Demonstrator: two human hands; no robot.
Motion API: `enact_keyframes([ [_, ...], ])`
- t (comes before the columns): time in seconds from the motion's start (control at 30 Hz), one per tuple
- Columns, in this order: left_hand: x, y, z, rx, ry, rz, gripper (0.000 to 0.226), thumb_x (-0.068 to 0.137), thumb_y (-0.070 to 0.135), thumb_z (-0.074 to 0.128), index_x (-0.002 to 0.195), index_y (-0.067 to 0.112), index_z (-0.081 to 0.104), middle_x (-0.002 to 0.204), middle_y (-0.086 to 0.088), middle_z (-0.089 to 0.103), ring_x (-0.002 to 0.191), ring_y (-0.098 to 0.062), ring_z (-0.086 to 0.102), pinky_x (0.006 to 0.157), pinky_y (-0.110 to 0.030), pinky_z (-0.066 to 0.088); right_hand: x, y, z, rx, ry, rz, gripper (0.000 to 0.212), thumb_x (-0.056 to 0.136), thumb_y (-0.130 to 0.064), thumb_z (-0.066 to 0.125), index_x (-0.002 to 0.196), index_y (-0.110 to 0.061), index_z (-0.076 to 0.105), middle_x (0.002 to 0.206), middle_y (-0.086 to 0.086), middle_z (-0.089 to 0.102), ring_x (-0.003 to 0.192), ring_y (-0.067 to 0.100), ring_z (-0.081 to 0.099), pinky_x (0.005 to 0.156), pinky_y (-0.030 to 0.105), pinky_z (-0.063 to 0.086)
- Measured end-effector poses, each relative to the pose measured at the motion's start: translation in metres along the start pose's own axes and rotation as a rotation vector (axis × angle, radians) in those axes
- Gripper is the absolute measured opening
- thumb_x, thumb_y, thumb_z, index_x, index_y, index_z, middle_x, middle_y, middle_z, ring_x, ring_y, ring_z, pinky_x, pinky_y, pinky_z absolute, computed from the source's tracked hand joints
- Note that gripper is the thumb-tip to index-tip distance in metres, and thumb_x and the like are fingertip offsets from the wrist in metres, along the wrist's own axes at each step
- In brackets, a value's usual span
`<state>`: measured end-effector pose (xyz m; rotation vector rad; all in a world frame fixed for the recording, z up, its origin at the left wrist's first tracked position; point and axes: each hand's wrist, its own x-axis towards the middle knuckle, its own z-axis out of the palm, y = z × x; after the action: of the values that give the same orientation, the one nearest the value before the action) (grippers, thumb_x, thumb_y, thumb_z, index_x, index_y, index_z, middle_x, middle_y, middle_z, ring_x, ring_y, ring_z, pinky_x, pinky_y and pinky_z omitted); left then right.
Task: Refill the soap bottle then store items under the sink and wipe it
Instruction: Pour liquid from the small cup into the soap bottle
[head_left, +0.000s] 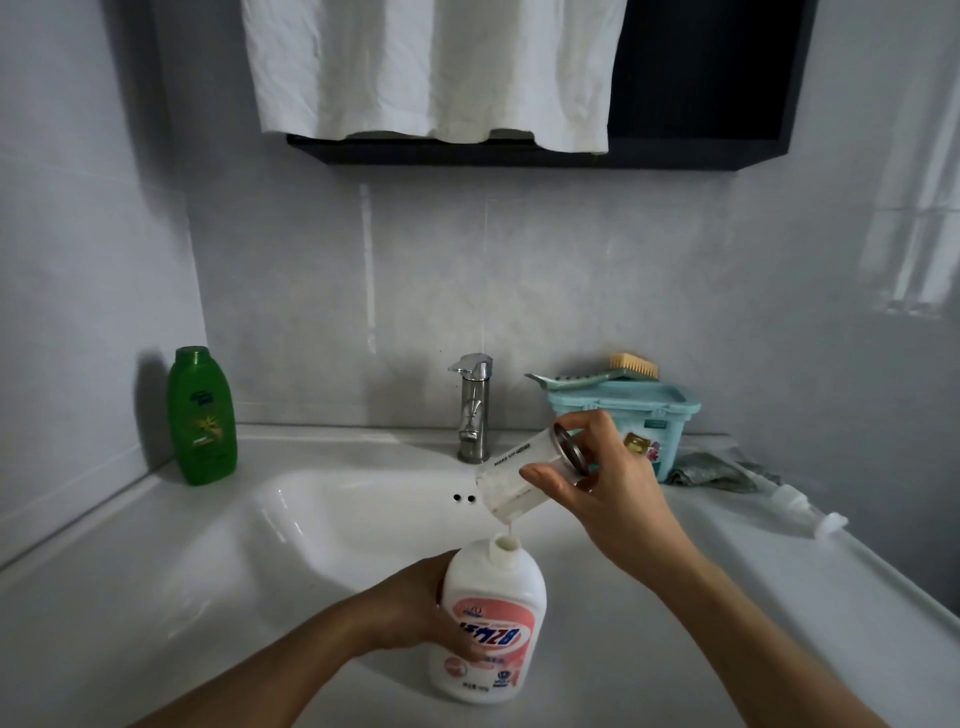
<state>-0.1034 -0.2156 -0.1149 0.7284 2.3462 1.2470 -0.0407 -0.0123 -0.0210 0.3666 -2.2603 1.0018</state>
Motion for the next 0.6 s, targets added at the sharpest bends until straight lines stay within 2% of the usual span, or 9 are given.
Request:
enact_keyframes([
  [0.23, 0.0012, -0.0008, 0.0001, 0.008, -0.001, -0.008, 0.068, 0.062, 0.009, 0.087, 0.117, 0.038, 0.057, 0.112, 0.013, 0.070, 0.106, -0.005, 0.064, 0.096, -0.032, 0.052, 0.0001, -0.0003, -0.0001, 0.014, -0.008, 0.004, 0.049, 0.064, -0.059, 0.059, 0.102, -0.036, 0.038, 0.089, -0.025, 0.051, 0.084, -0.010, 0.053, 0.064, 0.003, 0.042],
  [0.5, 0.0003, 0.0002, 0.0004, -0.001, -0.008, -0.014, 0.067, 0.064, 0.006, 0.085, 0.117, 0.037, 0.056, 0.112, 0.011, 0.071, 0.104, -0.003, 0.065, 0.089, -0.022, 0.053, -0.0001, -0.0025, -0.0012, 0.024, -0.018, 0.000, 0.048, 0.065, -0.057, 0.059, 0.103, -0.035, 0.038, 0.091, -0.024, 0.049, 0.083, -0.012, 0.050, 0.064, -0.003, 0.039],
  [0.6, -0.0006, 0.0003, 0.0002, -0.005, -0.006, -0.016, 0.067, 0.064, 0.005, 0.085, 0.115, 0.038, 0.057, 0.111, 0.011, 0.071, 0.104, -0.004, 0.065, 0.089, -0.023, 0.053, 0.0002, -0.0027, -0.0008, 0.023, -0.017, 0.005, 0.049, 0.065, -0.057, 0.059, 0.103, -0.036, 0.038, 0.090, -0.024, 0.049, 0.083, -0.013, 0.050, 0.065, -0.003, 0.039],
])
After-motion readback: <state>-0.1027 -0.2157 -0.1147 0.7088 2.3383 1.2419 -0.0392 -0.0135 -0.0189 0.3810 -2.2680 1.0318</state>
